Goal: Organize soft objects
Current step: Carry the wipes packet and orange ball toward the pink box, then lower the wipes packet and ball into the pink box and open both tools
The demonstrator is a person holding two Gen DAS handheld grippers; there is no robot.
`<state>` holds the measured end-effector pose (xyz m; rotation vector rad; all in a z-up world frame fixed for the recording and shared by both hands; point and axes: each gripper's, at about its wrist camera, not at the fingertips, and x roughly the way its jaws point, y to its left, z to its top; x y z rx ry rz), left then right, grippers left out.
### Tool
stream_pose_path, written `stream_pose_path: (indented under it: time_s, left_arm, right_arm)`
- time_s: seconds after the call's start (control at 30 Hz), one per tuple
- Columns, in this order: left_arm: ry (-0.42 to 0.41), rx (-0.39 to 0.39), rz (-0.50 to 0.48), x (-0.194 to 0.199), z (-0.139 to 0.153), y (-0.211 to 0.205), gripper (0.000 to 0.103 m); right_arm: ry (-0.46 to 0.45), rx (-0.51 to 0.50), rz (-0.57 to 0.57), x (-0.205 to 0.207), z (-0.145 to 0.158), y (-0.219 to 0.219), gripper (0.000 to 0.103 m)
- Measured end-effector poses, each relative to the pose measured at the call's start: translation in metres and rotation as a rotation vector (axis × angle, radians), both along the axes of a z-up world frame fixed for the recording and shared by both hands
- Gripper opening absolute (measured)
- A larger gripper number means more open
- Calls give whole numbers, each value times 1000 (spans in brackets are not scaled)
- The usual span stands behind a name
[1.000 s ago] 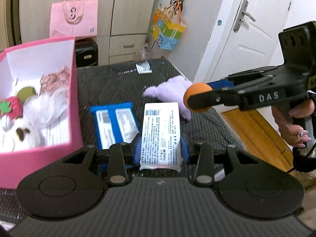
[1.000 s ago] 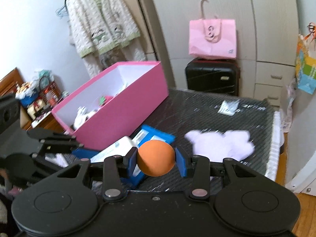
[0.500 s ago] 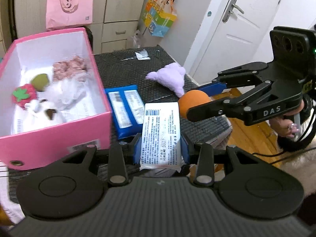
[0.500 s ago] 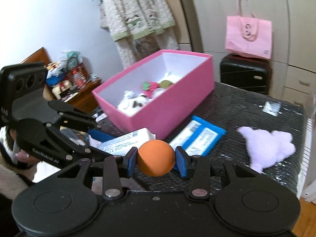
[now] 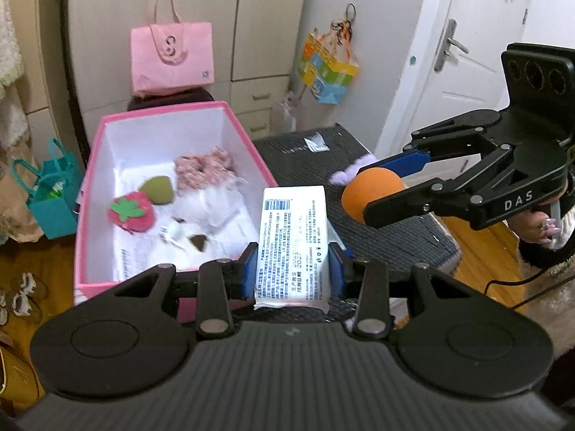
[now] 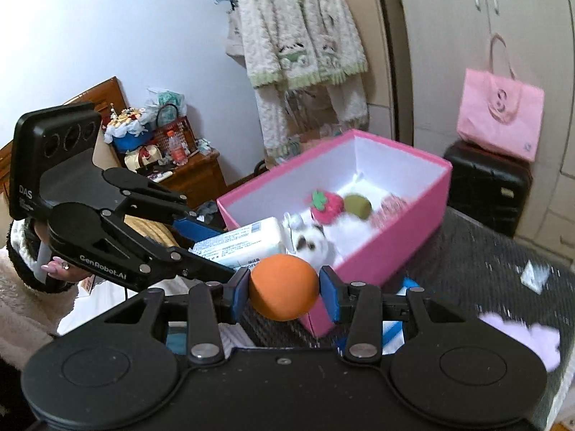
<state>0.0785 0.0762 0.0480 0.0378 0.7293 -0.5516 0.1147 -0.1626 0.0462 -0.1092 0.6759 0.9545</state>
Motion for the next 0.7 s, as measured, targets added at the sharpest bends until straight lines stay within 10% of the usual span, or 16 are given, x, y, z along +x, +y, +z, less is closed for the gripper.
stream_pose_path:
  time_s: [0.7]
  left_arm:
    - [75, 102, 146, 159, -31, 39, 39]
  right_arm:
    - [18, 17, -70, 147, -2, 98, 48]
